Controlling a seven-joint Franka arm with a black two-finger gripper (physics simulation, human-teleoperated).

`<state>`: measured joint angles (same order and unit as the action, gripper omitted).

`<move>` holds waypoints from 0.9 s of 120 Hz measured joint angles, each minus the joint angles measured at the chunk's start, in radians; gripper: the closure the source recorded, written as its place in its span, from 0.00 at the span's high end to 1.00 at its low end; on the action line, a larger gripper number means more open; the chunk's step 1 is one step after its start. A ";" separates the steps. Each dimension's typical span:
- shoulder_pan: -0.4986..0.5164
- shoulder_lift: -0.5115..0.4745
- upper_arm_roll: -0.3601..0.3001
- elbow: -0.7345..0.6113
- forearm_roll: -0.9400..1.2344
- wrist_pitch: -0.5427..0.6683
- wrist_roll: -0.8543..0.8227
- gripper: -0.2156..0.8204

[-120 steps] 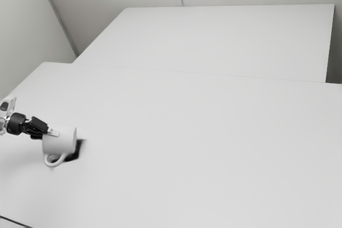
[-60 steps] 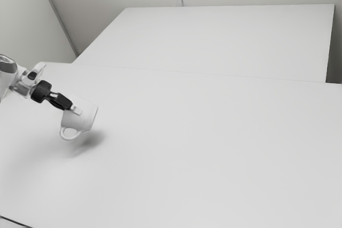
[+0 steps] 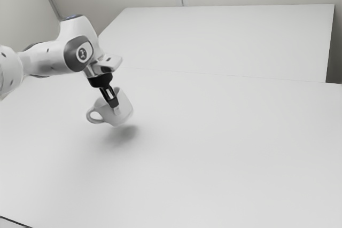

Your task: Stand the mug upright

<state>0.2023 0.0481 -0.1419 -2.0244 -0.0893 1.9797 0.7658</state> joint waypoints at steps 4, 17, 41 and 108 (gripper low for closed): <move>-0.005 -0.005 -0.014 -0.018 0.023 0.019 -0.029 0.09; -0.027 -0.026 -0.046 -0.089 0.072 0.093 -0.113 0.09; -0.053 -0.036 -0.113 -0.159 0.156 0.213 -0.252 0.09; -0.114 -0.017 -0.183 -0.240 0.269 0.332 -0.525 0.09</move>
<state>0.0884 0.0315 -0.3254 -2.2648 0.1795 2.3122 0.2404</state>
